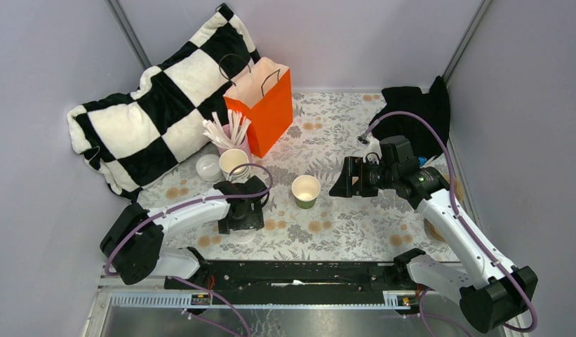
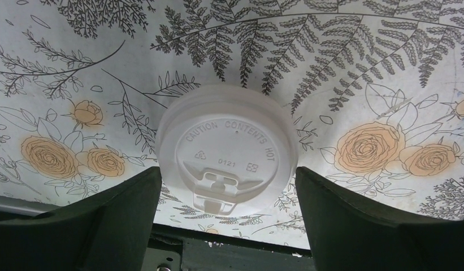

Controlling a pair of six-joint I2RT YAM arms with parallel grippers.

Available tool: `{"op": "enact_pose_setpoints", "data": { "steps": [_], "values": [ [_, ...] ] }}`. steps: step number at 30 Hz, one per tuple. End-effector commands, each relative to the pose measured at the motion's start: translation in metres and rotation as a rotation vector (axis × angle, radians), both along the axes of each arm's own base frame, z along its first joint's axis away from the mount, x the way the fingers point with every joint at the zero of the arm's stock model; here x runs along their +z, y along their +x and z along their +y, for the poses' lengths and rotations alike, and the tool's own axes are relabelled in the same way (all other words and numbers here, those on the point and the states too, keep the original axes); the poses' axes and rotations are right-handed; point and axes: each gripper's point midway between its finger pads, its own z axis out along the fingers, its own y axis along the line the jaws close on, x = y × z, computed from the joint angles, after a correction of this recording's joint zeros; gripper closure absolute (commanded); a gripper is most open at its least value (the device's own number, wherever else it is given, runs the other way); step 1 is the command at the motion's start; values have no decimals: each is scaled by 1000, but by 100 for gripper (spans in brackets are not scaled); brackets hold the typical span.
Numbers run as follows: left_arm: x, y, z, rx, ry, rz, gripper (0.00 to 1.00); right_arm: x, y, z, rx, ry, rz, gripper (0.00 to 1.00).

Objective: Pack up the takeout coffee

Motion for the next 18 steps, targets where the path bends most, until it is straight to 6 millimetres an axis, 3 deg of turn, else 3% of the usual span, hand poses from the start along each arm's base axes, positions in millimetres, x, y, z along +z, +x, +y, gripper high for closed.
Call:
{"op": "enact_pose_setpoints", "data": {
  "steps": [1,4,9,12,18],
  "values": [
    [-1,6,-4,7,-7,-14,11,8,4,3,10,13,-30,17],
    [-3,5,-3,8,-3,-7,11,9,4,3,9,13,-32,17],
    [0,6,-4,-1,-4,-11,21,9,3,3,10,14,-32,17],
    [5,7,-11,-16,-15,-19,27,9,3,3,8,13,-34,17],
    [20,7,-31,-67,-4,-35,30,9,3,2,5,12,-35,17]
  ]
}}
